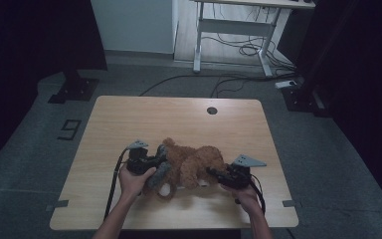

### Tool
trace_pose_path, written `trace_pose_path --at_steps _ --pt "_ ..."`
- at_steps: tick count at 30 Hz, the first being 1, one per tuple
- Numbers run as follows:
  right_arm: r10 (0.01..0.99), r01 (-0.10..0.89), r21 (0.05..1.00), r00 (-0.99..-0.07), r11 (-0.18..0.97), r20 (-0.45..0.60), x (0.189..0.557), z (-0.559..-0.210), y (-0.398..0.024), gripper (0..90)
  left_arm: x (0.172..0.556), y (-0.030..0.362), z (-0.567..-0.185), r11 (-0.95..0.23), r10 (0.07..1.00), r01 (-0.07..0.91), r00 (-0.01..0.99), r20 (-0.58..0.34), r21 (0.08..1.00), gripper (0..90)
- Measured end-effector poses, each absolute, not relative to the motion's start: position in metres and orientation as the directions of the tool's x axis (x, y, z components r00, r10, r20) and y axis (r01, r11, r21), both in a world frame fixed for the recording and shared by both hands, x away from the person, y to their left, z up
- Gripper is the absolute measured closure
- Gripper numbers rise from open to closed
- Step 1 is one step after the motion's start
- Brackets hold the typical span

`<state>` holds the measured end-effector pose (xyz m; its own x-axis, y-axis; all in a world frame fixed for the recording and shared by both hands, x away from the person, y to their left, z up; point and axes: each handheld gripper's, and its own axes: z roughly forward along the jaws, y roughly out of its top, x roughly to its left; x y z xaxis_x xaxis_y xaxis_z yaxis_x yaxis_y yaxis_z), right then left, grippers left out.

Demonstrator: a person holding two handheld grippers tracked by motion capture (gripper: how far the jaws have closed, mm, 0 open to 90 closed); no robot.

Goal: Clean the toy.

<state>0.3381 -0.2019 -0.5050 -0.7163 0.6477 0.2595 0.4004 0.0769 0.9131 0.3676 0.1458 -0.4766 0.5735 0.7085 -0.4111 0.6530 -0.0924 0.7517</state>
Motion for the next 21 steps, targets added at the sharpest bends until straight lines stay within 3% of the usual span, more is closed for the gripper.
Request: trace_pose_path --at_steps 5,8,9,12,21 --pt "0.683 0.319 0.947 -0.701 0.042 0.205 0.345 -0.498 -0.198 57.5 0.385 0.136 -0.466 -0.087 0.706 0.626 0.588 -0.395 0.775 80.7" --pt "0.708 0.262 0.964 -0.689 0.039 0.159 0.354 -0.497 -0.193 57.5 0.398 0.123 -0.457 -0.058 0.631 0.629 0.625 -0.460 0.776 80.5" --pt "0.708 0.252 0.967 -0.689 0.037 0.153 0.357 -0.499 -0.191 57.5 0.399 0.115 -0.454 -0.095 0.640 0.618 0.638 -0.428 0.780 80.5" --pt "0.740 0.269 0.959 -0.662 0.087 0.118 0.362 -0.509 -0.188 57.2 0.398 0.095 -0.450 -0.182 0.672 0.594 0.657 -0.341 0.784 80.1" --pt "0.709 0.358 0.926 -0.683 0.117 0.174 0.351 -0.522 -0.212 51.9 0.388 0.103 -0.443 -0.224 0.732 0.594 0.626 -0.269 0.772 79.1"
